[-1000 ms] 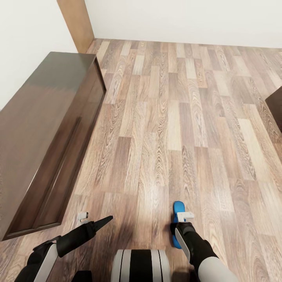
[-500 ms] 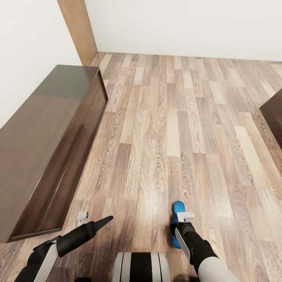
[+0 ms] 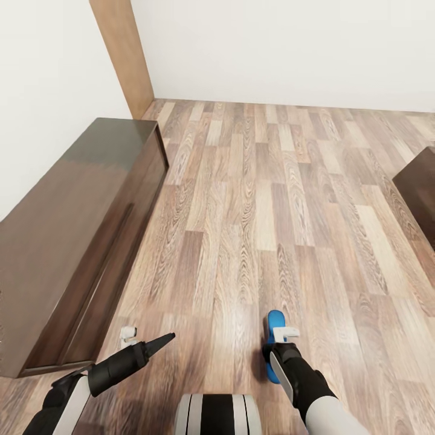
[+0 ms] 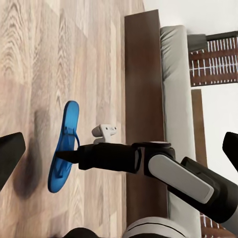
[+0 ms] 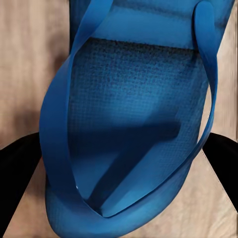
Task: In the bedroom, move the book from the bed onto either nightstand, and place the two sandals side by side next to the bed.
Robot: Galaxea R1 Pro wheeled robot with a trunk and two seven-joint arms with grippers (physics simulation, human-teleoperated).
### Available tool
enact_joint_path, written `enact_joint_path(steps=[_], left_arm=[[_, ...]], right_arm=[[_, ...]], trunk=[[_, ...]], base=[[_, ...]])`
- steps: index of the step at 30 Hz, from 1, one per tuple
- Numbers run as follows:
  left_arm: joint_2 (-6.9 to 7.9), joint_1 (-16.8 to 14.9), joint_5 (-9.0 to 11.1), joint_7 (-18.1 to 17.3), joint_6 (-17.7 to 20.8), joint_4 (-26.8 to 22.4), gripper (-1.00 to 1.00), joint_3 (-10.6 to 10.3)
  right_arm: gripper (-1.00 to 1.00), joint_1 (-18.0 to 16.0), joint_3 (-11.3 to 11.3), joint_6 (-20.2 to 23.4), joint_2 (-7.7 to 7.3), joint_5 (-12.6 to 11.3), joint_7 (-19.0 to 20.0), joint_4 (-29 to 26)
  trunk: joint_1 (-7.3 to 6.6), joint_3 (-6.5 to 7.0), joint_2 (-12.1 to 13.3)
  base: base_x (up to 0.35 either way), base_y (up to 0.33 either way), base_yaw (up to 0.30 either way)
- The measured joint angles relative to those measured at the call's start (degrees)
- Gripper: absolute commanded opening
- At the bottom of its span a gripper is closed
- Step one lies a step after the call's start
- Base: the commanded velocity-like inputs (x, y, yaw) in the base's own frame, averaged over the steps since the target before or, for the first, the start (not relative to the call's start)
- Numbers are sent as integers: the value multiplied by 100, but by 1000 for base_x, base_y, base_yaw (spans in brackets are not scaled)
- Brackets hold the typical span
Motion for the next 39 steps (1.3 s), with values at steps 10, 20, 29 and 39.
enact_joint_path(steps=[10, 20, 29, 39], left_arm=[[-2, 0, -1, 12, 0, 0, 100, -4], [-2, -1, -3, 13, 0, 1, 100, -4], [-2, 0, 6, 8, 0, 0, 100, -4], [-2, 0, 6, 7, 0, 0, 100, -4]], right_arm=[[-100, 0, 0, 0, 0, 0, 0, 2], [-100, 1, 0, -4, 0, 0, 9, -2], [-100, 1, 2, -5, 0, -1, 9, -1], [-100, 1, 2, -5, 0, -5, 9, 0]], trunk=[[-26, 222, 13], [-52, 451, 27], [-75, 700, 39], [-92, 861, 49]], base=[[0, 0, 0], [0, 0, -37], [0, 0, -165], [0, 0, -9]])
